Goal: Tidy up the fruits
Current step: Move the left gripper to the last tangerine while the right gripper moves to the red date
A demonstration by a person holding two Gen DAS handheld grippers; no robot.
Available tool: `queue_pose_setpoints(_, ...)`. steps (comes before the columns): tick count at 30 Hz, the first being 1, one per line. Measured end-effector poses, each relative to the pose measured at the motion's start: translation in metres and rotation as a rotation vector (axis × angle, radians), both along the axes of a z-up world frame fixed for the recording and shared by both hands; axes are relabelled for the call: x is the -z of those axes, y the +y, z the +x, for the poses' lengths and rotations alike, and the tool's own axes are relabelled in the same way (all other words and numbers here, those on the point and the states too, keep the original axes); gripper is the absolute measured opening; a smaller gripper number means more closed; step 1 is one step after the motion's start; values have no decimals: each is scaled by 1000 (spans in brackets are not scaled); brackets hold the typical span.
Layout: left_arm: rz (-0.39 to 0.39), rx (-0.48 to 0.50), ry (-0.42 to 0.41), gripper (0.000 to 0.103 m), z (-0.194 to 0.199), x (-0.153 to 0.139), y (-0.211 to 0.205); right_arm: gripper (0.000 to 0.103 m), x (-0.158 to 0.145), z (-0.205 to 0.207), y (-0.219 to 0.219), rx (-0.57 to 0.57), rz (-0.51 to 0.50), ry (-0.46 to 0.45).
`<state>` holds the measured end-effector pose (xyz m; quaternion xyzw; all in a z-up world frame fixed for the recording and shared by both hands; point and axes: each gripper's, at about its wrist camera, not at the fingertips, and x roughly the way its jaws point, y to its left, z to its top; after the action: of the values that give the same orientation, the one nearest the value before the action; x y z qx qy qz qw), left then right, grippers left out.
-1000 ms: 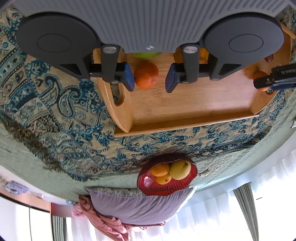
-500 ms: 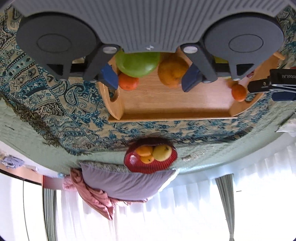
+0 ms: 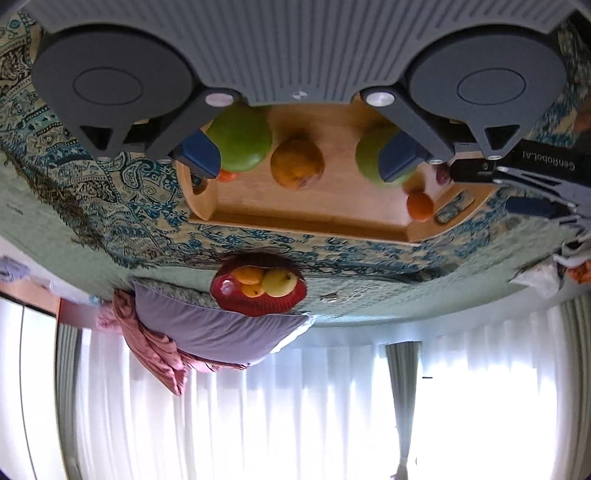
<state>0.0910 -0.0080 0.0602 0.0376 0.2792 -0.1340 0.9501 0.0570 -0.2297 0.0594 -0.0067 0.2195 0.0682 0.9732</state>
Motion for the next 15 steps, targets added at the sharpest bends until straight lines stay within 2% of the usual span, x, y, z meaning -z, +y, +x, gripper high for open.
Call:
queue_pose_setpoints(10, 31, 41, -16, 103, -32, 16, -3, 103, 23, -28, 20, -62, -108, -8)
queue_pose_setpoints(15, 35, 57, 2, 103, -38, 26, -6, 103, 38, -36, 28, -68, -158, -4)
